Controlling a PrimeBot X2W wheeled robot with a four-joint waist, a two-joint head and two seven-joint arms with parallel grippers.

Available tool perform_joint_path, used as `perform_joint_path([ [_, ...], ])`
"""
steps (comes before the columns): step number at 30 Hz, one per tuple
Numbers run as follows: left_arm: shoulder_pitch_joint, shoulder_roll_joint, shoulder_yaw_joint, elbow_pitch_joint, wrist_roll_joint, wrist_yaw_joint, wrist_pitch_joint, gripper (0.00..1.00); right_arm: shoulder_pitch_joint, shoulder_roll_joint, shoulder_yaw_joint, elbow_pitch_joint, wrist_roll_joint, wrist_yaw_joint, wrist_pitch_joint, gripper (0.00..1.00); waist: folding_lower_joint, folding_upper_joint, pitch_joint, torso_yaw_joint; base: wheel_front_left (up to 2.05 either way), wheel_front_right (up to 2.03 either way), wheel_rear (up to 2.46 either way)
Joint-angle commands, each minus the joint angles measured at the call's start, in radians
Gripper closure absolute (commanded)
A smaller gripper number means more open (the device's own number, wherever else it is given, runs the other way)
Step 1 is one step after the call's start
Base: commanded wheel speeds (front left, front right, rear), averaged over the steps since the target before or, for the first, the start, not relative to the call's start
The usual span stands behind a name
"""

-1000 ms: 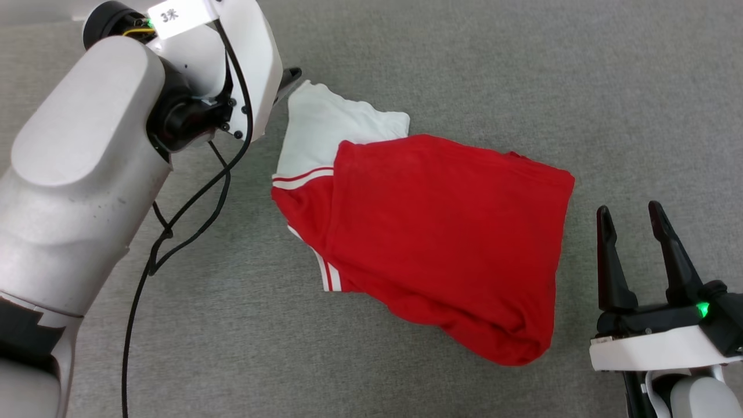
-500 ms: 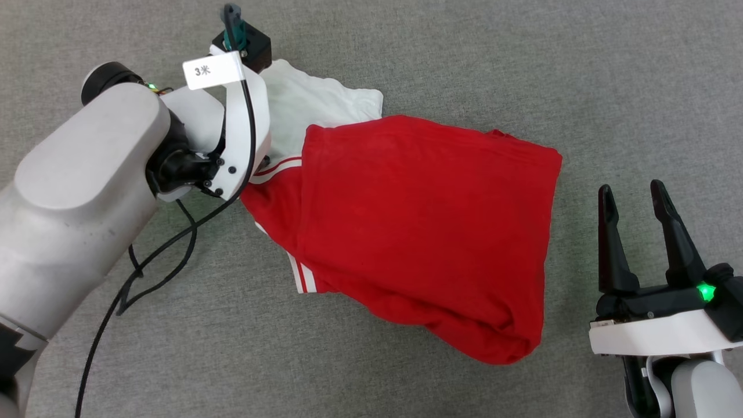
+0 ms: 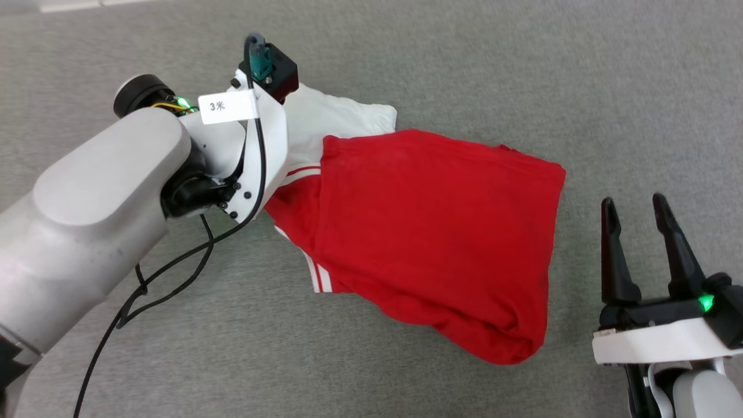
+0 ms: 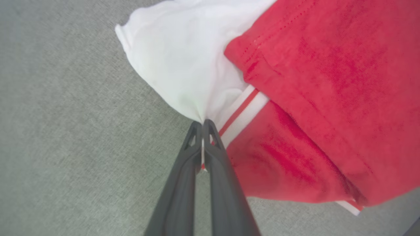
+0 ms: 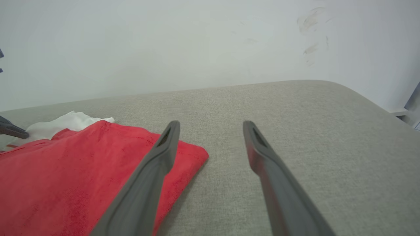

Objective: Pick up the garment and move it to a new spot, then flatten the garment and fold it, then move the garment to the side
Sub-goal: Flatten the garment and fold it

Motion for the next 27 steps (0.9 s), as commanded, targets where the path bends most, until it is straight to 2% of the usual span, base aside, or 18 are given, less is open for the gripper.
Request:
perform_joint_path([
  [1,0.003,0.015,-0.009,-0.009,0.003,0.000,-0.023,1.00,0.016,0.002,-0.006,0.004,-0.009,0.000,-0.002,0.00,0.0000,-0.0001,-0.046,0.038,0.00,0.00,0.00],
  [10,0.120,0.128,-0.028,-0.094,-0.014,0.005,-0.164,1.00,0.083,0.002,-0.014,0.017,-0.019,0.000,-0.002,0.00,0.0000,-0.0001,-0.184,0.140,0.00,0.00,0.00],
  [17,0.302,0.229,-0.039,-0.188,-0.054,0.077,-0.235,1.00,0.132,0.002,-0.020,0.027,-0.021,0.000,-0.002,0.00,0.0000,-0.0001,-0.256,0.186,0.00,0.00,0.00],
  [22,0.477,0.267,-0.052,-0.257,-0.113,0.124,-0.282,1.00,0.157,0.002,-0.018,0.030,-0.026,0.000,-0.002,0.00,0.0000,-0.0001,-0.280,0.191,0.00,0.00,0.00],
  [27,0.630,0.262,-0.069,-0.285,-0.145,0.149,-0.311,1.00,0.171,0.002,-0.023,0.033,-0.035,0.000,-0.002,0.00,0.0000,-0.0001,-0.298,0.188,0.00,0.00,0.00],
])
